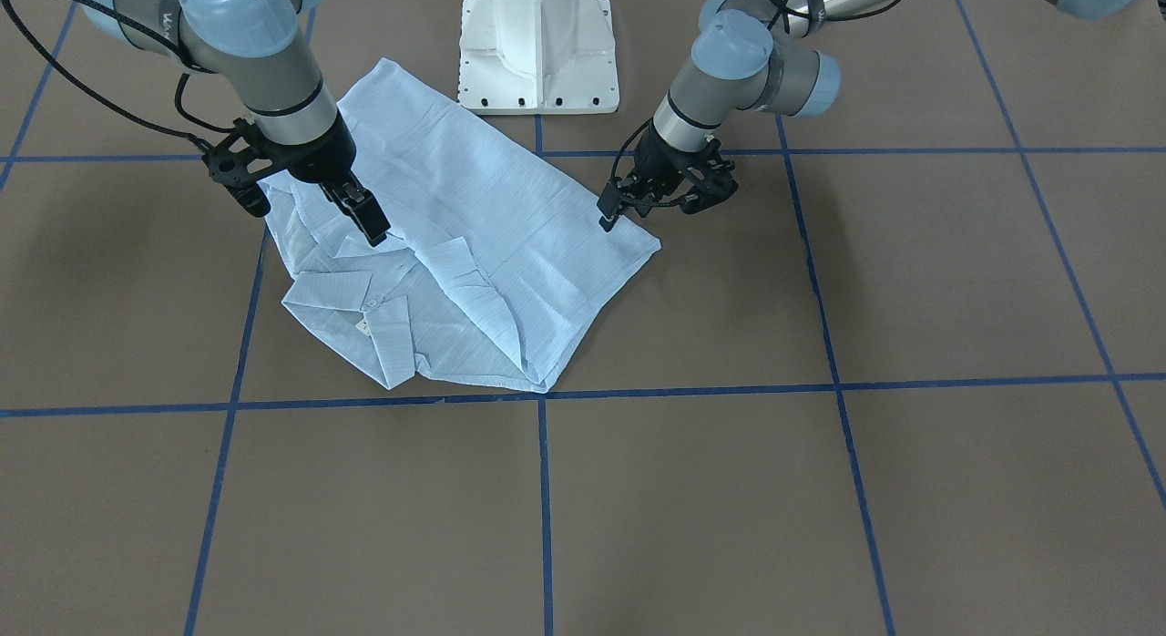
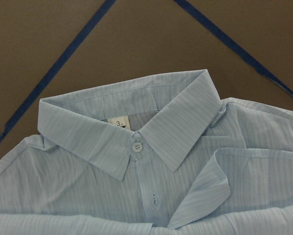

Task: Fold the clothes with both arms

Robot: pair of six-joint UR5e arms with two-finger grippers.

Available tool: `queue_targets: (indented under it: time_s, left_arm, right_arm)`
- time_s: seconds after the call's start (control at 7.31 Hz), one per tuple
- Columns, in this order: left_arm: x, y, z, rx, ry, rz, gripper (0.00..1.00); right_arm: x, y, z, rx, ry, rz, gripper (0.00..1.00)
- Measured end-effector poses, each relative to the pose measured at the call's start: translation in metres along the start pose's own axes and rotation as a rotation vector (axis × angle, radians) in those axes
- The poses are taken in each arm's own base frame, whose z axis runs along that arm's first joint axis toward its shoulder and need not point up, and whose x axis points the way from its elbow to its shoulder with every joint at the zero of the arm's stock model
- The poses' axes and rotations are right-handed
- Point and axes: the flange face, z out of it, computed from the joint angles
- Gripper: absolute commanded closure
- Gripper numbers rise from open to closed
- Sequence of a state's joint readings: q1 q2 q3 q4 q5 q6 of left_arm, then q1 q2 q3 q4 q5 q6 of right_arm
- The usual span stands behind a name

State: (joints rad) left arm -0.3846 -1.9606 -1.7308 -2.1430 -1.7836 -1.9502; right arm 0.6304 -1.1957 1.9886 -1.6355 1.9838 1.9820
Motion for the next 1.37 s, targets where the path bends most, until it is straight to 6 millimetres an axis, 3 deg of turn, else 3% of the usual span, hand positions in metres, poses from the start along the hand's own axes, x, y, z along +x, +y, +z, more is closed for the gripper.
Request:
queue_targets:
  time_s: [0.14, 0.27, 0.41, 0.55, 0.96, 1.09, 1.37]
  left_arm:
    - [0.001, -0.001, 0.001, 0.010, 0.003, 0.002, 0.30]
    - [0.000, -0.003, 0.003, 0.018, 0.001, 0.005, 0.46]
    - [-0.001, -0.004, 0.005, 0.023, -0.002, 0.006, 0.86]
    - [-0.002, -0.006, 0.006, 0.028, -0.004, 0.005, 1.00]
    - [0.000, -0.026, 0.002, 0.088, -0.020, 0.009, 1.00]
    - [0.005, -0.044, -0.006, 0.121, -0.024, 0.044, 1.00]
    - [0.034, -0.099, -0.037, 0.205, 0.008, 0.131, 1.00]
  right_arm:
    - [0.000, 0.000, 0.000, 0.000, 0.001, 0.001, 0.00]
    - [0.000, 0.000, -0.001, 0.000, 0.001, 0.003, 0.00]
    - [0.000, -0.001, -0.001, 0.001, 0.002, 0.004, 0.00]
    - [0.000, -0.001, 0.000, 0.001, 0.003, 0.005, 0.00]
    - [0.001, -0.001, -0.001, 0.001, 0.006, 0.007, 0.00]
    - [0.001, -0.001, -0.001, 0.000, 0.005, 0.006, 0.00]
    - [0.000, 0.000, -0.002, 0.000, 0.003, 0.008, 0.00]
